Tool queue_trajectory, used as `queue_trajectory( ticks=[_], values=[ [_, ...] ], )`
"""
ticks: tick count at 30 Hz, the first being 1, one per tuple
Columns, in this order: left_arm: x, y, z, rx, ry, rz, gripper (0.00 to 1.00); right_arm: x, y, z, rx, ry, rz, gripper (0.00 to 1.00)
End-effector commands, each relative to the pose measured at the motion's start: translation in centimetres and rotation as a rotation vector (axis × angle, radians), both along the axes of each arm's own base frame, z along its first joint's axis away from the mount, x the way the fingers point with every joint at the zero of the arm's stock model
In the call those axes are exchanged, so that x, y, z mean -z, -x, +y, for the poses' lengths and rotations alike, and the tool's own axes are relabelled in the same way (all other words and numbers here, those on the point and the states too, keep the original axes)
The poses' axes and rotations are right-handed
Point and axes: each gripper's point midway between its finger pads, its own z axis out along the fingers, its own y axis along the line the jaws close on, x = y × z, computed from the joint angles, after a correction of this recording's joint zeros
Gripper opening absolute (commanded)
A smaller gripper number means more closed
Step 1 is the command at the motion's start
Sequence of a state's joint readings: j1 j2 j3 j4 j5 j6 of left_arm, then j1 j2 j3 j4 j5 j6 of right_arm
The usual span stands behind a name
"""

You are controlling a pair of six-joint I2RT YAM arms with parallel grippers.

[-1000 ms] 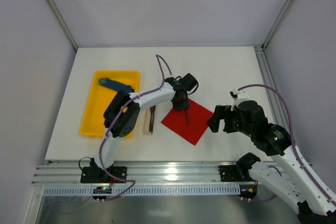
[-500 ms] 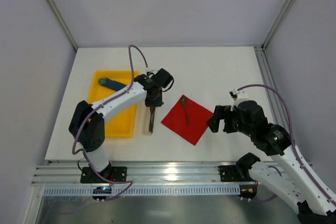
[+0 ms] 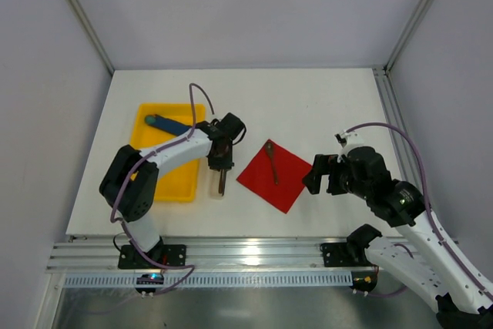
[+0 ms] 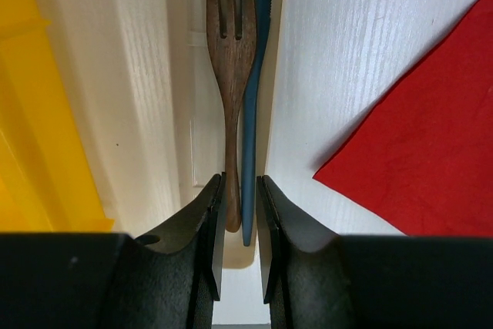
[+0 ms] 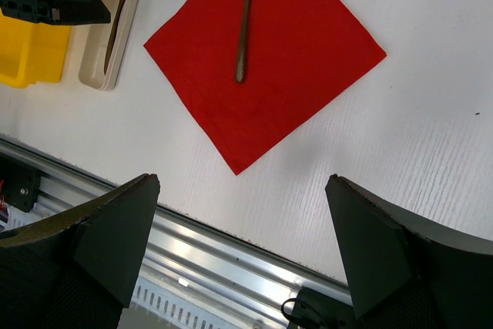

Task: Place the utensils on the paper napkin and roll it up
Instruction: Pick up the utensils from the container.

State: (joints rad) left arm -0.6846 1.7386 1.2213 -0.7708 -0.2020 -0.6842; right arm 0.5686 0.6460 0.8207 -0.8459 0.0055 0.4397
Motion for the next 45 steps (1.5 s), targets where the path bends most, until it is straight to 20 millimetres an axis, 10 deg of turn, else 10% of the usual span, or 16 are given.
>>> queue_trajectory(
  ticks=[1, 14, 28, 45],
  values=[
    [0.3, -1.1, -1.2, 0.026, 0.058, -0.029, 0.26, -1.1, -0.4, 0.2, -0.004, -0.014, -0.039, 1.0],
    [2.5, -0.9, -0.1, 0.005, 0.004, 0.006, 0.26, -1.2, -0.4, 0.1, -0.003, -0.012, -0.044, 1.0],
    [-2.0, -1.7, 0.6, 0.002, 0.001, -0.083, 0.27, -0.8, -0.5, 0.3, -0.006, -0.01, -0.038, 1.0],
    [2.2, -1.4, 0.4, -0.002, -0.002, -0.003, 0.26, -1.1, -0.4, 0.1, -0.008, -0.008, -0.043, 1.0]
  ],
)
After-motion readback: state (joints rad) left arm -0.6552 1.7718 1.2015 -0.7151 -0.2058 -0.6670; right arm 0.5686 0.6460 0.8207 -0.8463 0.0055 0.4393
